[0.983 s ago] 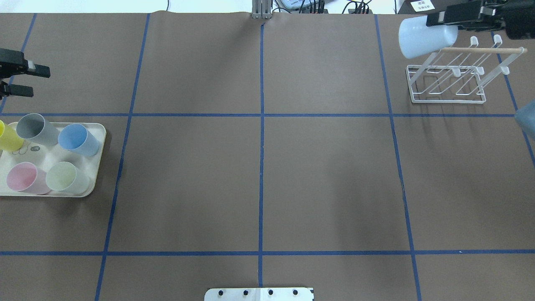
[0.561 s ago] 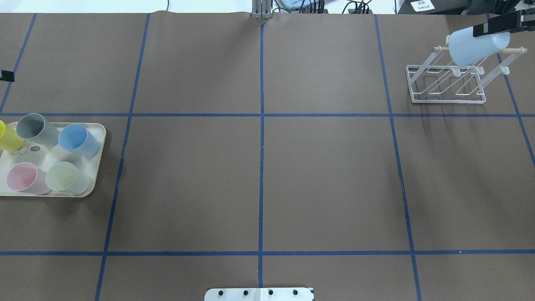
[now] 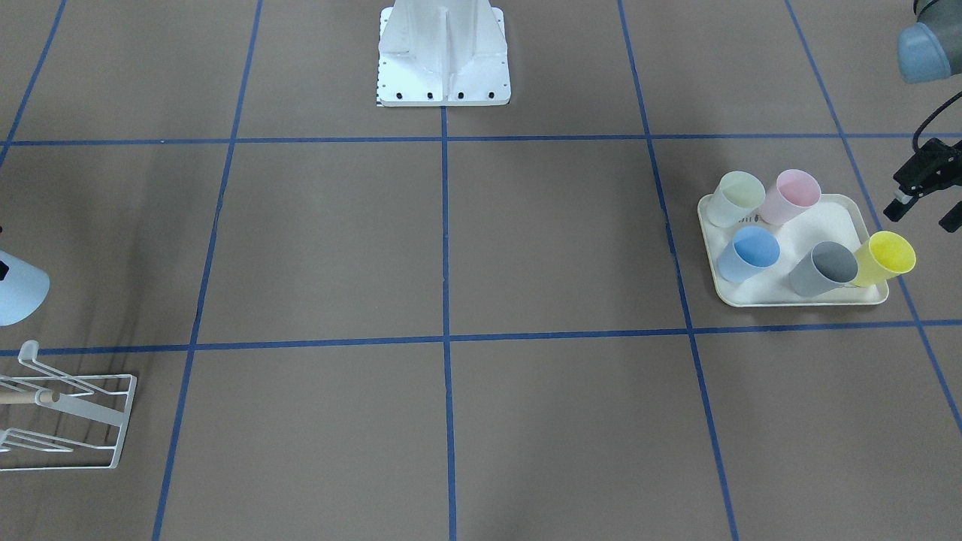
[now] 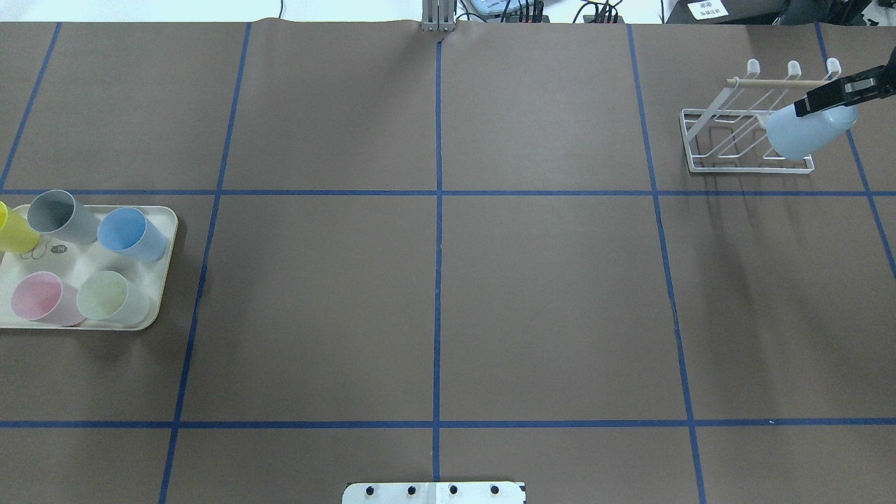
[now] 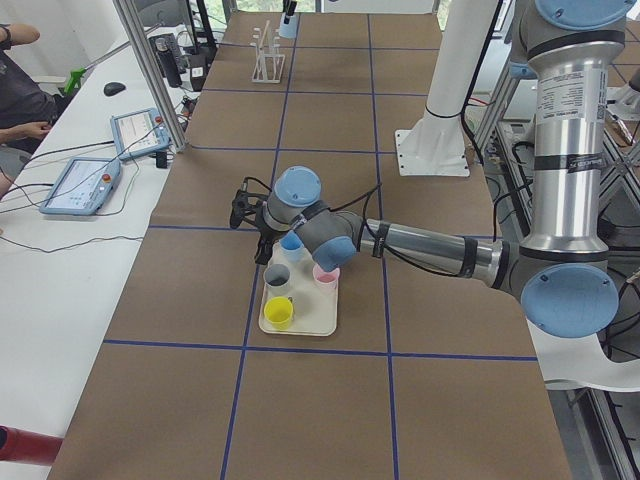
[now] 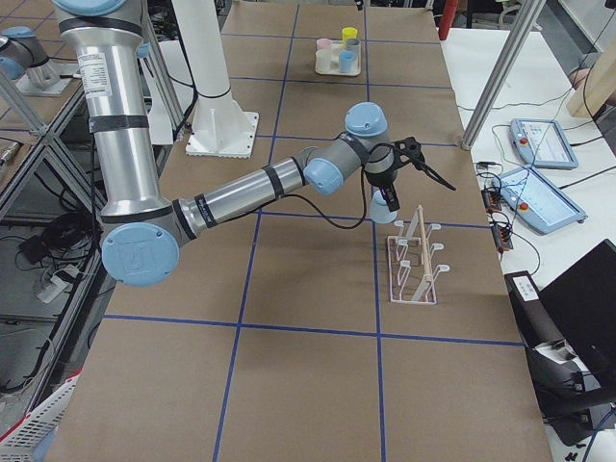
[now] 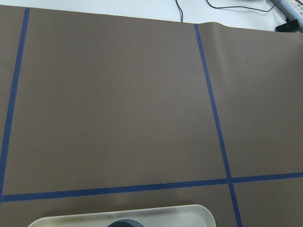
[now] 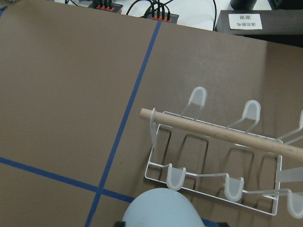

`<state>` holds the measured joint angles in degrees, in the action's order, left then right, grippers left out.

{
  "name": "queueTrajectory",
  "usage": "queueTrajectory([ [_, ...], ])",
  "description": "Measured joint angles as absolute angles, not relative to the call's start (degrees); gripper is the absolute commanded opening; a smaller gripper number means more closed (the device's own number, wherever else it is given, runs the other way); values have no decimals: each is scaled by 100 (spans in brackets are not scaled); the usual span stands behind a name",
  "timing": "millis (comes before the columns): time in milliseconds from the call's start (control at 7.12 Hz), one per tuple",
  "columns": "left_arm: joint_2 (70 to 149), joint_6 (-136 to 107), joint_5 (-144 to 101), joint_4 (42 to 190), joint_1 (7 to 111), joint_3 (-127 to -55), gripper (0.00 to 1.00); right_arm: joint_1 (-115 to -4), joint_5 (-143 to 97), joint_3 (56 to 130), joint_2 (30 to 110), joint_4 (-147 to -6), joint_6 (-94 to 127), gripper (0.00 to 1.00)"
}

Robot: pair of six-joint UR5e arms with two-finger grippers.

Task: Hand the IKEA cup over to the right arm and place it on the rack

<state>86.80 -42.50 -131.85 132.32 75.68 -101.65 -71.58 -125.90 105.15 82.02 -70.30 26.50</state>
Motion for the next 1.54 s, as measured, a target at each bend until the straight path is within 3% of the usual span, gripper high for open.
queueTrajectory([
  [983, 8625, -4245, -13184, 13233, 7565, -10178, 100, -7060, -12482, 9494, 7533, -7037, 2332, 25],
  [1123, 8613, -4251, -13184, 13235, 7562, -10185, 100, -7057, -12481, 9304, 7478, -7013, 2288, 35],
  [1404, 8606, -4271, -13184, 13236, 7559, -10196, 100, -6999, -12481, 9084, 7439, -6998, 2219, 98],
  [1544, 8605, -4278, -13184, 13236, 7559, -10200, 100, -6936, -12478, 8983, 7390, -6992, 2216, 99],
])
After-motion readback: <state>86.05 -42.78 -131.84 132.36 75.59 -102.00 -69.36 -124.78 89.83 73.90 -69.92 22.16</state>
